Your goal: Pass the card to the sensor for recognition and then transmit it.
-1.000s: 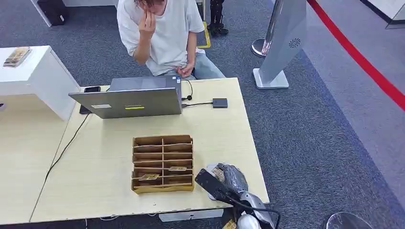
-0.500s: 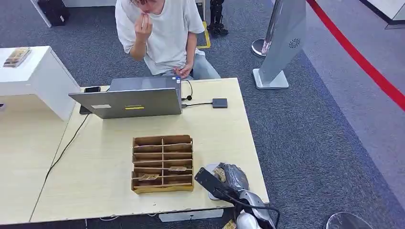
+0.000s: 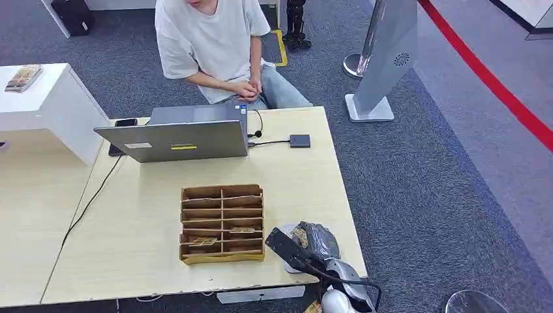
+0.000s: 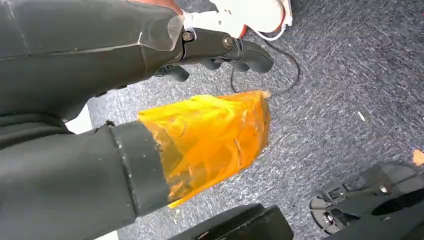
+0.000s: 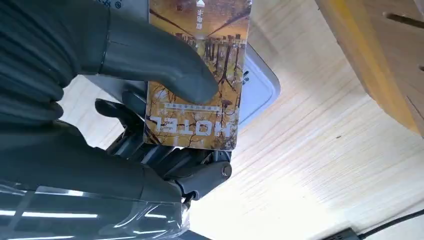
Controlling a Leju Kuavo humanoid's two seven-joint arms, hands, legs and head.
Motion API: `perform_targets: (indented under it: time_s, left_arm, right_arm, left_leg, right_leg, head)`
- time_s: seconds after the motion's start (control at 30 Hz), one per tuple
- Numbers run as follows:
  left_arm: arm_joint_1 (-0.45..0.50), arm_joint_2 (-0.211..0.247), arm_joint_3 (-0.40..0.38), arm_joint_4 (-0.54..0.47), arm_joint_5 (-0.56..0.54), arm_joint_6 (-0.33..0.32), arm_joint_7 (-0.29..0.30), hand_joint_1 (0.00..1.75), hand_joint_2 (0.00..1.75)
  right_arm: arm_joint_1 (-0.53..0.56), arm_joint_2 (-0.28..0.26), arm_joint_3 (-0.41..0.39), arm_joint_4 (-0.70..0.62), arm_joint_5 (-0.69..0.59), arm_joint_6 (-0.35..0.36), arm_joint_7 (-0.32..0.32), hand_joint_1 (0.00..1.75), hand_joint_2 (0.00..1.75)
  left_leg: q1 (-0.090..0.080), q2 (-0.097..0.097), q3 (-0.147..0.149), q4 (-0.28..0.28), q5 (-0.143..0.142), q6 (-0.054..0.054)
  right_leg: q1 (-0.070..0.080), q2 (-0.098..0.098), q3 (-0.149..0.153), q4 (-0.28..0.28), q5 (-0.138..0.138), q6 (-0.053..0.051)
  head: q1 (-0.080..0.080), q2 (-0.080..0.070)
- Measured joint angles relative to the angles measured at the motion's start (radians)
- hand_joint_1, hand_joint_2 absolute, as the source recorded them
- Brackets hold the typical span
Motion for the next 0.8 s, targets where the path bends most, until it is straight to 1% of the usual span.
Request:
perform_targets:
  time_s: [0.63, 0.8]
  left_arm:
    - [0.0, -0.001, 0.015, 0.0, -0.028, 0.0, 0.0, 0.0, 0.0]
    - [0.0, -0.001, 0.029, 0.0, -0.035, 0.0, 0.0, 0.0, 0.0]
  right_arm:
    - [-0.007, 0.01, -0.015, -0.003, 0.046, -0.001, 0.014, 1.75, 1.75]
    - [-0.002, 0.01, -0.035, -0.028, 0.003, -0.001, -0.025, 1.75, 1.75]
  left_leg:
    - [0.0, 0.0, 0.0, 0.0, 0.0, 0.0]
    - [0.0, 0.0, 0.0, 0.0, 0.0, 0.0]
  right_leg:
    - [0.0, 0.0, 0.0, 0.0, 0.0, 0.0]
    - [0.0, 0.0, 0.0, 0.0, 0.0, 0.0]
  head:
    - [0.0, 0.0]
    - [0.0, 0.0]
